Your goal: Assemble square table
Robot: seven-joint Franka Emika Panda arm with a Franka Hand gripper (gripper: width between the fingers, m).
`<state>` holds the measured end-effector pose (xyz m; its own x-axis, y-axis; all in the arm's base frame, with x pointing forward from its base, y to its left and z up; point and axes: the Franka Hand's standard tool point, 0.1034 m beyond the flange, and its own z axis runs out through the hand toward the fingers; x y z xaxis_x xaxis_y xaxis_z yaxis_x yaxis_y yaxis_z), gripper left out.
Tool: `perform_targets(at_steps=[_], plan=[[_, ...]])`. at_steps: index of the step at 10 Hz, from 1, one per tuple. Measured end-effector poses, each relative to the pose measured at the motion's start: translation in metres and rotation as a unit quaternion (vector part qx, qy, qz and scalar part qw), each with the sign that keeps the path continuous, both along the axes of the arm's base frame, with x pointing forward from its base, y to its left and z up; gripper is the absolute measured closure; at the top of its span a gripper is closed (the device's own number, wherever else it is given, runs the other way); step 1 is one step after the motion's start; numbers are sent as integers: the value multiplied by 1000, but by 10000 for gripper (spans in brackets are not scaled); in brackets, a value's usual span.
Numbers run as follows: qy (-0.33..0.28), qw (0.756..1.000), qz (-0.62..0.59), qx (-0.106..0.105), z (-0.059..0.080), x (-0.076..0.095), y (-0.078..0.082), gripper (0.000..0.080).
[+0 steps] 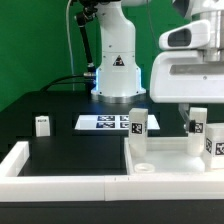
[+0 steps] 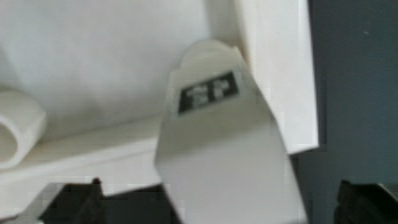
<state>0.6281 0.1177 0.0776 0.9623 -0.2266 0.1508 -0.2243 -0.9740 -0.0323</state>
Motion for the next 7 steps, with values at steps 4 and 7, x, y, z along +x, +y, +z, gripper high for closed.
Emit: perform_targets(at_steps=[4, 7], plan=[[8, 1000, -19, -1, -10, -7, 9, 259], [11, 996, -92, 9, -11, -9, 7, 512]])
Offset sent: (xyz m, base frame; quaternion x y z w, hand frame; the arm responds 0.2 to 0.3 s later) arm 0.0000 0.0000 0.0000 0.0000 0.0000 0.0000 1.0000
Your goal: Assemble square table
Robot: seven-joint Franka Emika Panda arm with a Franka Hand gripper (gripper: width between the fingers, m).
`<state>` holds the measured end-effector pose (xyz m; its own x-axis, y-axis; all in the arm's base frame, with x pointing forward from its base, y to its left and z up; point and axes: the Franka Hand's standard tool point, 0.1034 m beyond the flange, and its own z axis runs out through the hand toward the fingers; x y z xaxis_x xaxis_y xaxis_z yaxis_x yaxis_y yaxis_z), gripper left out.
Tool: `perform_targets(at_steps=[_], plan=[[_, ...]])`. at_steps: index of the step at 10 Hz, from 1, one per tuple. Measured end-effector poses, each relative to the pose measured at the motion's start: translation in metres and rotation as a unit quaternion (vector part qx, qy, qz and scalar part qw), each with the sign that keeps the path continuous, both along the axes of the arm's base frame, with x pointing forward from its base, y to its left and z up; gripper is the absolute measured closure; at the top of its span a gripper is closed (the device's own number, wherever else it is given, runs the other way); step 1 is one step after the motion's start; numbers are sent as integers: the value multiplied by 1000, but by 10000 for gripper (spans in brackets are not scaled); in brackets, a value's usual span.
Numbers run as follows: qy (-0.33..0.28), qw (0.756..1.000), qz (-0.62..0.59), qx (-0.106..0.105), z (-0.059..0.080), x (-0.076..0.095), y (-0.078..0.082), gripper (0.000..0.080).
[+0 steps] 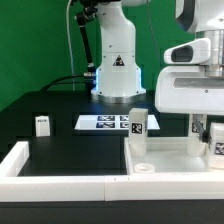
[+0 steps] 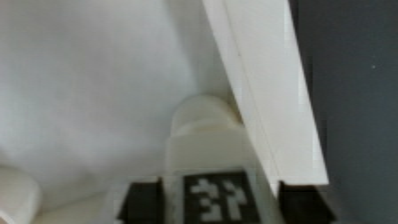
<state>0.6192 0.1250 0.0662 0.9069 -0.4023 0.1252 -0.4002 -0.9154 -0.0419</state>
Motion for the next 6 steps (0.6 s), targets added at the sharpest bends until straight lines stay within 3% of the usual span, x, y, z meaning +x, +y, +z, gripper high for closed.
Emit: perform_targets(at_steps=[4, 6], plan=[[-1, 993, -117, 16, 0, 0, 1, 512], [-1, 978, -208, 32, 0, 0, 1, 512]])
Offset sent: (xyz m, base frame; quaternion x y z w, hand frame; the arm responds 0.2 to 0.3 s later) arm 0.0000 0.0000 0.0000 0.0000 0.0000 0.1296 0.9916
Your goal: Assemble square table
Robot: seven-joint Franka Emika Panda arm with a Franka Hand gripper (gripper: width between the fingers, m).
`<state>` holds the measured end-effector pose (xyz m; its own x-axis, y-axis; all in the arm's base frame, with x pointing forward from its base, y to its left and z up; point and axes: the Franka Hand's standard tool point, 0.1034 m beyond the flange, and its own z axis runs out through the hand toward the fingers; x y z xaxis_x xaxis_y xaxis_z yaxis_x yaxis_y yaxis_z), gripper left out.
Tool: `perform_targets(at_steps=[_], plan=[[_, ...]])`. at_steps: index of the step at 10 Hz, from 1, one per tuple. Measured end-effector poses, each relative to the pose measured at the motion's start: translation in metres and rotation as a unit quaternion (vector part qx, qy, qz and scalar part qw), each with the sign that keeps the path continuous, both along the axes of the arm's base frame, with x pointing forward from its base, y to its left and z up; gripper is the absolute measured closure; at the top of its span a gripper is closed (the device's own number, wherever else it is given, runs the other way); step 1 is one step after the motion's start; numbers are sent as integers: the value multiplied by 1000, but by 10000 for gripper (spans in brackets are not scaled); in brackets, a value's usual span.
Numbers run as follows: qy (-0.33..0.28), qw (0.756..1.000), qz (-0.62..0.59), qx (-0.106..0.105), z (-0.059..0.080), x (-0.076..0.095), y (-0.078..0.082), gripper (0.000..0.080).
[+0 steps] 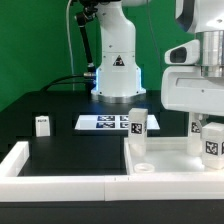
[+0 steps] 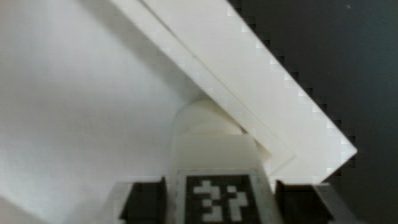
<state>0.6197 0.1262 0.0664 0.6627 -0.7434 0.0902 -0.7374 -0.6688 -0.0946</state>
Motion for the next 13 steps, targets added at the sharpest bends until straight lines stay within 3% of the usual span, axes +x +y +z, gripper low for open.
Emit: perform_targets(at_steps=[2, 4, 5, 8, 9, 10, 11, 12, 13], plan=[[21, 988, -148, 30, 0, 4, 0, 512], [28, 948, -310, 71, -1, 6, 4, 512], [30, 912, -400, 92, -3, 8, 4, 512], [31, 866, -488, 105, -3, 11, 3, 512], [31, 869, -484, 104, -3, 10, 4, 512], [30, 874, -474, 103, -3, 10, 4, 433], [20, 908, -408, 96, -1, 12, 3, 251], [3, 947, -309, 88, 1, 12, 3, 251], [-10, 970, -228, 83, 4, 13, 0, 167]])
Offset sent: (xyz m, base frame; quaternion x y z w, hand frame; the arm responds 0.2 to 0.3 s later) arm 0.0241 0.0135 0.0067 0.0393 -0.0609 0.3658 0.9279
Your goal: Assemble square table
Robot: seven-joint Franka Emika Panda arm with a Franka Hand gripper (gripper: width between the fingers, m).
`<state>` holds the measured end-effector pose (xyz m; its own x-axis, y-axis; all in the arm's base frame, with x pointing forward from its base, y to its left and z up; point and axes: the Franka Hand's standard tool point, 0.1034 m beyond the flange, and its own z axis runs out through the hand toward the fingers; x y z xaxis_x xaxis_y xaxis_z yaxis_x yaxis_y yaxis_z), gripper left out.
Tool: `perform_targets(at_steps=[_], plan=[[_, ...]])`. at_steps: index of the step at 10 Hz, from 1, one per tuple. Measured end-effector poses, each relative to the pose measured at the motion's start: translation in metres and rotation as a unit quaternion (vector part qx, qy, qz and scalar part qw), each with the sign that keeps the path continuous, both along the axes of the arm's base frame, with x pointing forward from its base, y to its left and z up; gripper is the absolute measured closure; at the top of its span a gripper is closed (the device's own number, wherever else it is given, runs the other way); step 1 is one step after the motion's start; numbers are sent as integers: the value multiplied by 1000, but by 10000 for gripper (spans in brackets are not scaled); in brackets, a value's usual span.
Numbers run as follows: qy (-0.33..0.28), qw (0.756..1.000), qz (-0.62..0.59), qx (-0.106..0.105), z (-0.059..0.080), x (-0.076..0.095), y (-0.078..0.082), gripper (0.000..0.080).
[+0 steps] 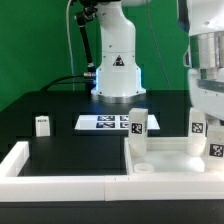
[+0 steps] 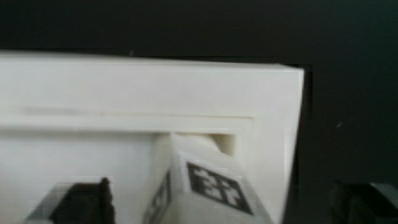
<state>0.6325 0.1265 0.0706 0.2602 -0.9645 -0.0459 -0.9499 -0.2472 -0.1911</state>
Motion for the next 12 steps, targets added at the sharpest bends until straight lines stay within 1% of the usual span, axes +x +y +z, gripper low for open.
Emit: perform_targets(at_steps=[3, 5, 6, 7, 8, 9, 10, 11, 12], plan=[[-15, 994, 104, -23, 0, 0, -3, 151], [-20, 983, 180, -40, 0, 0, -5, 150], [-21, 953, 294, -70, 0, 0, -9, 150], [-8, 919, 384, -84, 3, 3, -12, 150], [-12, 931, 355, -82, 4, 7, -12, 150], [-11, 933, 349, -81, 3, 6, -12, 271], [-10, 933, 350, -82, 3, 6, -13, 416], [-7, 944, 320, -77, 3, 5, -14, 507], [-4, 954, 289, -74, 2, 5, -16, 507]])
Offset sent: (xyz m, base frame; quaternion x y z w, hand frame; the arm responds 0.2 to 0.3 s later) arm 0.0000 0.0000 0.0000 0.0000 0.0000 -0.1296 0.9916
